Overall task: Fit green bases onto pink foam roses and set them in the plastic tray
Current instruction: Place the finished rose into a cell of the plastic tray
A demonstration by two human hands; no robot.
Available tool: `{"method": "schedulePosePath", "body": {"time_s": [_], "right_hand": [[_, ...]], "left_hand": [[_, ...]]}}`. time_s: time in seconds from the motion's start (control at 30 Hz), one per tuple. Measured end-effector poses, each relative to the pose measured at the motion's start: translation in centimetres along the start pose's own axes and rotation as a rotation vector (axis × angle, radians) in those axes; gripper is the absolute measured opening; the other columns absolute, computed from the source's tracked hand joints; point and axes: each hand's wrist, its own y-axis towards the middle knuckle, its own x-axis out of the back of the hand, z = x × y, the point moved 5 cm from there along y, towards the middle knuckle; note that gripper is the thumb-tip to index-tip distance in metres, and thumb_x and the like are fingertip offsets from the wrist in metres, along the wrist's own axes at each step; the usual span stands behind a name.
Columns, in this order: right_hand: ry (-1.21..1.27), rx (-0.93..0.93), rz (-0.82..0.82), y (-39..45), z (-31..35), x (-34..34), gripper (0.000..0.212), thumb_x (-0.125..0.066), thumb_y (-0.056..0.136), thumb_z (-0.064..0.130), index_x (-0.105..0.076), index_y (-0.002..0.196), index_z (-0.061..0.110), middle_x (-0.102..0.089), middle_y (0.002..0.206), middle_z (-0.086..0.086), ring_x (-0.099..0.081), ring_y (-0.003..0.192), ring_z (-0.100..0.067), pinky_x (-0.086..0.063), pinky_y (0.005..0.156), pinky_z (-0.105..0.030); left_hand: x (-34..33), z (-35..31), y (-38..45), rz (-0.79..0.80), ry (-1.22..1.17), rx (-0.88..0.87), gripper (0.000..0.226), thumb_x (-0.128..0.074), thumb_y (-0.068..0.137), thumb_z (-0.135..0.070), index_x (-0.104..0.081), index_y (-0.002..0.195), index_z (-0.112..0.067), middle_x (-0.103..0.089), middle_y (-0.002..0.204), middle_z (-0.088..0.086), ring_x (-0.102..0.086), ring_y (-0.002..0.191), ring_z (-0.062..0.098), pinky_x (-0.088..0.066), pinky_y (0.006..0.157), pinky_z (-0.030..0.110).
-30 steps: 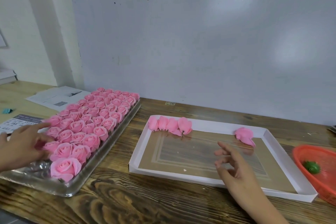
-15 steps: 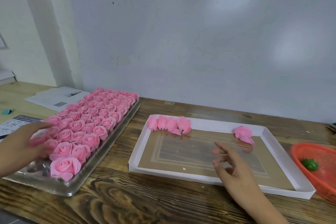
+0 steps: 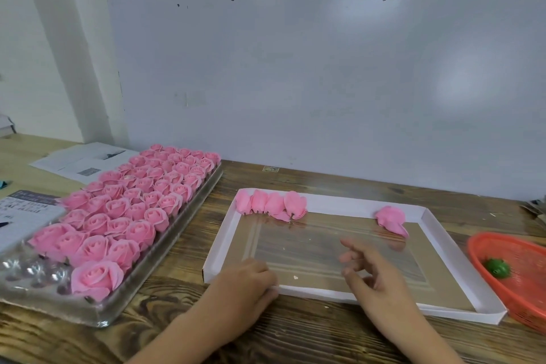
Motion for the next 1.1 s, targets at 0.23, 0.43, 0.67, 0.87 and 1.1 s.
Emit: {"method": "schedulePosePath", "body": {"time_s": [0.23,0.43,0.67,0.87,1.1], "right_hand": [[-0.234,-0.301,0.066,3.1,-1.9,-0.4,0.004,-0.066,0.089,0.018,-0.063,0.088,0.021,-0.068,0.079,0.004,-0.063,0.070,-0.003,-0.046,0.069,-0.020],[-0.191,-0.398,0.081,8.3,-1.5,-4.5,0.049,-0.066,0.086,0.033,-0.044,0.045,0.019,-0.048,0.042,0.002,-0.059,0.040,-0.017,-0.045,0.051,-0.027],[-0.235,-0.464,-0.032,13.0,-0.7,-9.5,0.036,-0.055,0.082,0.044,-0.063,0.073,0.010,-0.068,0.070,-0.006,-0.064,0.063,-0.022,-0.050,0.059,-0.027],[-0.327,-0.489,-0.096,14.3,-1.1,-10.2,0.012,-0.059,0.077,0.020,-0.061,0.072,0.009,-0.060,0.060,-0.003,-0.055,0.051,-0.014,-0.036,0.047,-0.021],[-0.227,-0.351,-0.107,14.0,-1.6,-8.3,0.033,-0.064,0.076,0.015,-0.042,0.052,0.013,-0.038,0.048,0.000,-0.038,0.048,-0.018,-0.033,0.050,-0.023]], "left_hand": [[-0.3,-1.1,-1.2,-0.033,0.123,-0.164,0.018,-0.057,0.086,-0.042,-0.061,0.072,-0.032,-0.057,0.074,-0.018,-0.057,0.065,0.000,-0.047,0.054,0.013],[-0.5,-1.8,-1.2,-0.093,0.158,-0.242,0.019,-0.059,0.083,-0.036,-0.064,0.066,-0.030,-0.058,0.069,-0.015,-0.057,0.063,0.002,-0.047,0.052,0.016],[-0.7,-1.8,-1.1,-0.148,0.188,-0.274,0.019,-0.065,0.081,-0.037,-0.065,0.063,-0.028,-0.058,0.067,-0.014,-0.059,0.063,0.004,-0.048,0.051,0.019],[-0.7,-1.7,-1.0,-0.153,0.197,-0.269,0.024,-0.061,0.083,-0.041,-0.064,0.063,-0.030,-0.058,0.067,-0.016,-0.056,0.063,0.002,-0.045,0.052,0.017],[-0.8,-1.5,-0.8,-0.130,0.172,-0.248,0.018,-0.072,0.074,-0.043,-0.065,0.063,-0.031,-0.057,0.066,-0.016,-0.056,0.062,0.001,-0.045,0.051,0.015]]}}
